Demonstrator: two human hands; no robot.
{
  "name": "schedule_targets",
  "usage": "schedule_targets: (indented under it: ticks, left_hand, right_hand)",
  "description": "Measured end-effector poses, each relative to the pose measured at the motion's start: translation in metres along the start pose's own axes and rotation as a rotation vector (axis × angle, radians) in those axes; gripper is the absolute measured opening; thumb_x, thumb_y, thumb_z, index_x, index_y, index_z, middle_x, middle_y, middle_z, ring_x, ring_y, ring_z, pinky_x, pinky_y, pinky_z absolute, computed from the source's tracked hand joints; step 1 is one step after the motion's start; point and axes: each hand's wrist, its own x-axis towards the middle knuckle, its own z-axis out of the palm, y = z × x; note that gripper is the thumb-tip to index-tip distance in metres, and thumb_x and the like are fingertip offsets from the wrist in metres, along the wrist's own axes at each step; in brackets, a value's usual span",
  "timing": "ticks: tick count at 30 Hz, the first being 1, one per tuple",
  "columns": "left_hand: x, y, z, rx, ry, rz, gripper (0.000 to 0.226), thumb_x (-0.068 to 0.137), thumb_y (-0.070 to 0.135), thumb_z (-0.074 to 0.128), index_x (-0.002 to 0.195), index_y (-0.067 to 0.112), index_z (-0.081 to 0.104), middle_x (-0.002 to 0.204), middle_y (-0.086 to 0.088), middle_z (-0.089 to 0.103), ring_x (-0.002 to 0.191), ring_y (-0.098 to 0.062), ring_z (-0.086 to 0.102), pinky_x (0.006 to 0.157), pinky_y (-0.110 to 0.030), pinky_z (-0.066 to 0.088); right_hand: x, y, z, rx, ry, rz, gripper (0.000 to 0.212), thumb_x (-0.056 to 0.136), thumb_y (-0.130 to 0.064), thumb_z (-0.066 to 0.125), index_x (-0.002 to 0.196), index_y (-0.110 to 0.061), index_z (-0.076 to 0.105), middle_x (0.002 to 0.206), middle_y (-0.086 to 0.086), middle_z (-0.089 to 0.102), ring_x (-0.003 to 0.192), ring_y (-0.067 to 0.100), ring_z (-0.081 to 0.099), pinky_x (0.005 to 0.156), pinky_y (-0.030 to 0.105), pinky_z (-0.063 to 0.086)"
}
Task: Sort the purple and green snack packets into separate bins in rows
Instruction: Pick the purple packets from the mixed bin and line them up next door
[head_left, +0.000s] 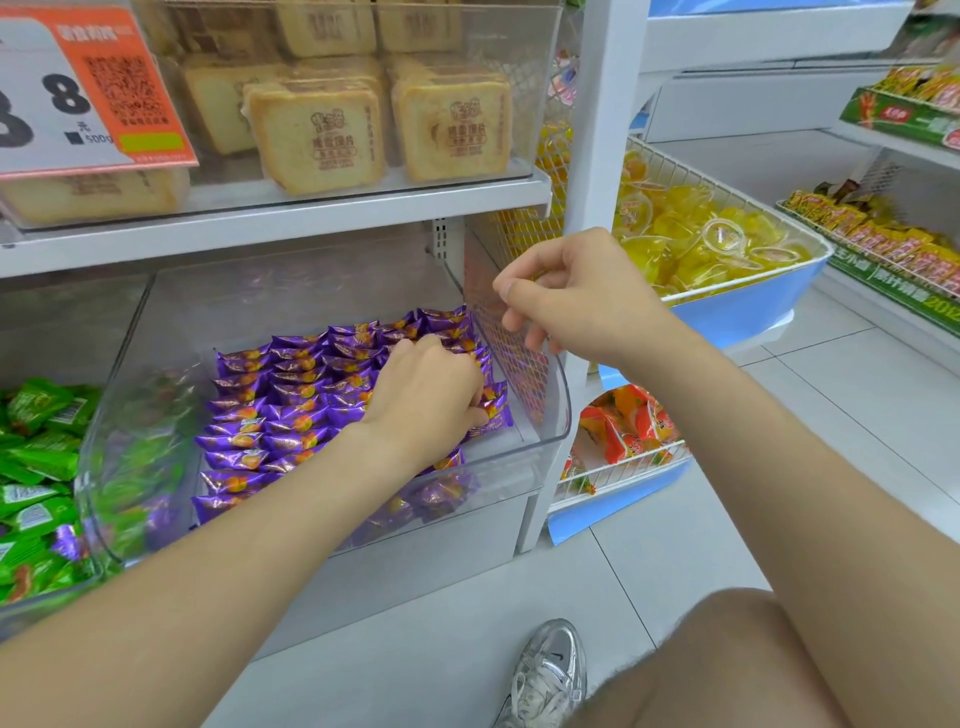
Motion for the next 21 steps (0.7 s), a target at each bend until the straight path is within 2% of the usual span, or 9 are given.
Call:
schedule_targets:
  ticks: [5,8,11,15,19,21]
  left_hand:
    - [0.001,0.001,0.001,0.027,0.041,0.033,0.021,0.092,0.047,0.068,0.084,0.028,0.073,0.081,0.007,0.069,0.091,-0.023,0.055,0.079,-0.037,0.033]
    - [0.001,-0.001,0.001,-0.007,0.045,0.034,0.021,0.09,0.048,0.068,0.087,0.029,0.073,0.084,0.008,0.07,0.091,-0.021,0.059,0.083,-0.037,0.04]
    - [-0.001,-0.004,-0.001,-0.034,0.061,0.024,0.02,0.088,0.05,0.07,0.088,0.03,0.073,0.082,0.009,0.069,0.09,-0.021,0.062,0.086,-0.039,0.043]
    - [-0.012,-0.015,-0.014,-0.106,0.07,-0.012,0.023,0.09,0.055,0.067,0.089,0.031,0.07,0.081,0.009,0.069,0.086,-0.02,0.064,0.082,-0.037,0.04]
    - [-0.05,-0.041,-0.04,-0.213,0.073,-0.105,0.019,0.092,0.045,0.062,0.084,0.03,0.068,0.078,0.01,0.07,0.08,-0.019,0.067,0.077,-0.037,0.053]
    - [-0.075,-0.059,-0.058,-0.238,0.102,-0.141,0.016,0.091,0.042,0.061,0.083,0.03,0.068,0.077,0.011,0.068,0.076,-0.018,0.065,0.072,-0.037,0.054]
  right_hand:
    - [-0.003,-0.001,0.001,-0.084,-0.051,-0.082,0.013,0.097,-0.015,0.063,0.095,-0.017,0.076,0.072,0.0,0.078,0.054,0.012,0.066,0.049,0.022,0.051]
    - [-0.003,-0.001,0.003,-0.135,-0.068,-0.138,0.014,0.096,-0.016,0.064,0.095,-0.021,0.077,0.072,-0.003,0.078,0.055,0.001,0.064,0.057,0.019,0.051]
    - [-0.004,-0.005,0.006,-0.168,-0.103,-0.176,0.013,0.097,-0.018,0.065,0.096,-0.023,0.077,0.07,-0.006,0.077,0.061,0.001,0.069,0.062,0.012,0.047]
    - [-0.007,-0.018,0.017,-0.225,-0.16,-0.23,0.013,0.095,-0.02,0.066,0.094,-0.024,0.078,0.068,-0.004,0.076,0.061,0.002,0.069,0.066,0.013,0.046]
    - [-0.016,-0.044,0.035,-0.332,-0.124,-0.32,0.014,0.091,-0.021,0.067,0.093,-0.024,0.08,0.07,-0.009,0.074,0.068,0.0,0.068,0.071,0.011,0.048]
    - [-0.024,-0.063,0.048,-0.356,-0.107,-0.387,0.014,0.091,-0.021,0.066,0.093,-0.023,0.08,0.073,-0.01,0.074,0.071,0.001,0.068,0.073,0.015,0.052]
